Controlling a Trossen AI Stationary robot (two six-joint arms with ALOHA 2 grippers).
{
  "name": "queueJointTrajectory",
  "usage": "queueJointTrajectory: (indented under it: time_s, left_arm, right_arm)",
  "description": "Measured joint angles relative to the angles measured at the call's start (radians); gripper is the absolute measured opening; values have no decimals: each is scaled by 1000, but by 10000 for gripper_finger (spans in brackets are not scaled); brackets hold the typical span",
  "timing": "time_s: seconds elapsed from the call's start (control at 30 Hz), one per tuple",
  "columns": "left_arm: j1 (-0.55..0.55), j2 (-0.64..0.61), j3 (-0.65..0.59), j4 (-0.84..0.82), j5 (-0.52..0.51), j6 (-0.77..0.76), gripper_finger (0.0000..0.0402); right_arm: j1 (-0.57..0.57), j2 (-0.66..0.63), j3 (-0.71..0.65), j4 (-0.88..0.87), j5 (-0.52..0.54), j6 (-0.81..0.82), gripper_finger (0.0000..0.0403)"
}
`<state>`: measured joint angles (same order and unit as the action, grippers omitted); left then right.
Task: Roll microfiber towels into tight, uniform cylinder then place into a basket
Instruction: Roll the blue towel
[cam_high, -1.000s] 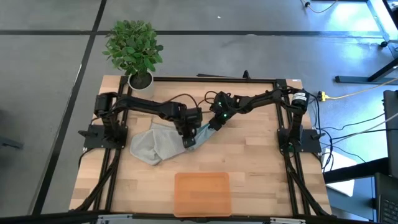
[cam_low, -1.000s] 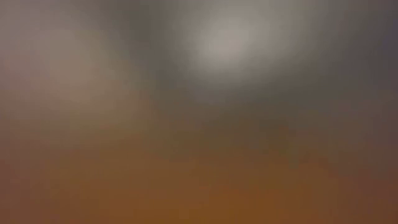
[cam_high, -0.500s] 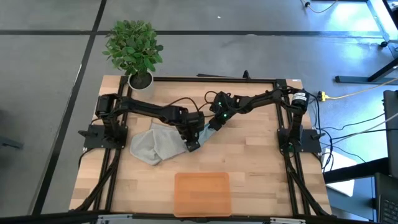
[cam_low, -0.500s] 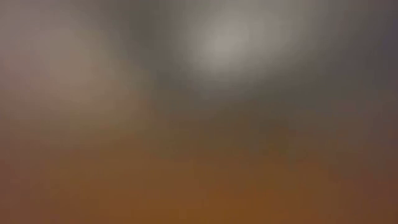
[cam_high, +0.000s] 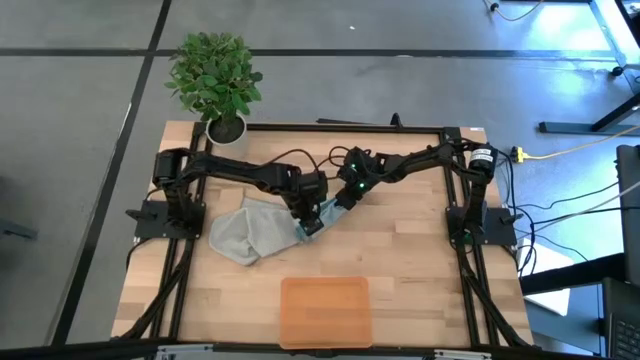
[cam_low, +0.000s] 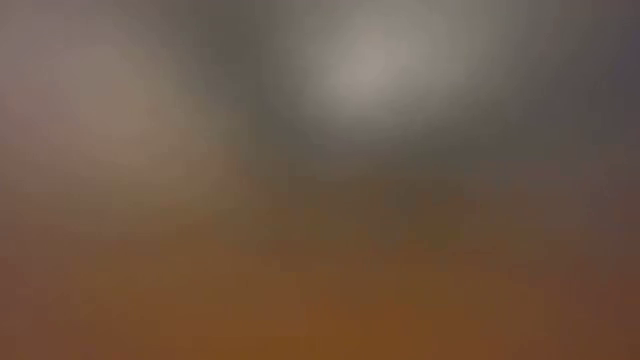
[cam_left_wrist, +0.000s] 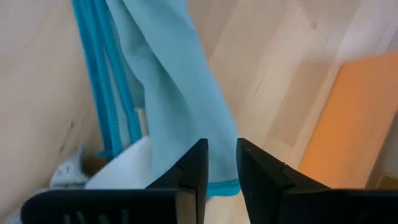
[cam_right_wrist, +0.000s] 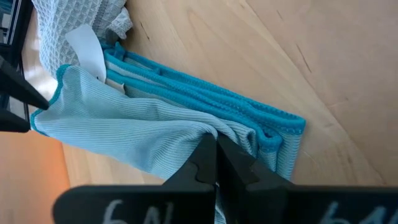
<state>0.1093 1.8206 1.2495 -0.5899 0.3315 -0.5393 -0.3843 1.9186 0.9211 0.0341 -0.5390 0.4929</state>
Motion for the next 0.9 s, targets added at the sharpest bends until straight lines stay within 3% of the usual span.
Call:
queueJointTrajectory:
  time_s: [0.17, 0.4, 0.57, 0.9]
  left_arm:
    - [-5, 0, 0, 1, -3, -5, 73]
    - [-38, 0, 0, 4, -131, 20, 82]
    - [-30, 0, 0, 9, -68, -47, 83]
    - [-40, 17, 0, 15, -87, -87, 80]
  right_arm:
    - [0, 0, 0, 0, 0, 0, 4]
    - [0, 0, 0, 0, 0, 0, 4]
    - [0, 0, 0, 0, -1, 0, 4]
    - [0, 0, 0, -1, -1, 0, 4]
